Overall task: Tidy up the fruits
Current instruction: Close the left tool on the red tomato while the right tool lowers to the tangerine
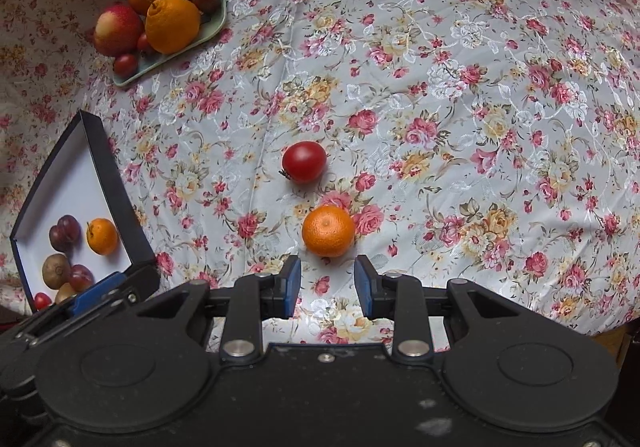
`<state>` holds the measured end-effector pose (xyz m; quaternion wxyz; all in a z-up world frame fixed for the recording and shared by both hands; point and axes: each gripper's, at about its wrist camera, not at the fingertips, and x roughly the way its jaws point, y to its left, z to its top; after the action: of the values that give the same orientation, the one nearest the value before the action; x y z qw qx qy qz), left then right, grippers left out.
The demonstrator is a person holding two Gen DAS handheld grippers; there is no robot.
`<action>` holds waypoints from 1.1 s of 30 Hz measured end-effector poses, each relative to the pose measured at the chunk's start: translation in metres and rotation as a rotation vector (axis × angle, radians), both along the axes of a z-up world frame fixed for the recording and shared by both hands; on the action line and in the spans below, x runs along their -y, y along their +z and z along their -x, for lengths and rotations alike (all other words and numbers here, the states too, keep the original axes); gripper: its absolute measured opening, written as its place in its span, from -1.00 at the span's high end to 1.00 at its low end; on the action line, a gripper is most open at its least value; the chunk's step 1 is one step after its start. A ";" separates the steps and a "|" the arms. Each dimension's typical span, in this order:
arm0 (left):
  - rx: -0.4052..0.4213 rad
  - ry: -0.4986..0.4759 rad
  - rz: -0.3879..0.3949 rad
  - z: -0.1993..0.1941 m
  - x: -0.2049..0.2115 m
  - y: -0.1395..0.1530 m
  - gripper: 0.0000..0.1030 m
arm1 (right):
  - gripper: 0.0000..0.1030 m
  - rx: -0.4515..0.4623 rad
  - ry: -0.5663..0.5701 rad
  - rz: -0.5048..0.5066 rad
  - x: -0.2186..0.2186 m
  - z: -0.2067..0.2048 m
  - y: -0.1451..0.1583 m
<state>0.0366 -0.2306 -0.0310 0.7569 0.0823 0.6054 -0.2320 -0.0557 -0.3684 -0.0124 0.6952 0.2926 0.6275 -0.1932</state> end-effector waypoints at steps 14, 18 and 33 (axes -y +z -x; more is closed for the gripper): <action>-0.049 -0.135 -0.007 -0.009 0.085 -0.043 0.21 | 0.37 -0.031 -0.061 0.037 0.041 0.010 -0.006; -0.031 -0.134 -0.027 -0.013 0.097 -0.048 0.21 | 0.37 -0.049 -0.072 0.041 0.049 0.011 -0.012; -0.091 -0.126 -0.050 -0.021 0.103 -0.070 0.09 | 0.37 -0.049 -0.049 0.032 0.055 -0.001 -0.016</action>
<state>0.0578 -0.3337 -0.1006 0.7102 0.1286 0.6385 -0.2674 -0.0548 -0.4234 -0.0284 0.6792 0.2917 0.6340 -0.2273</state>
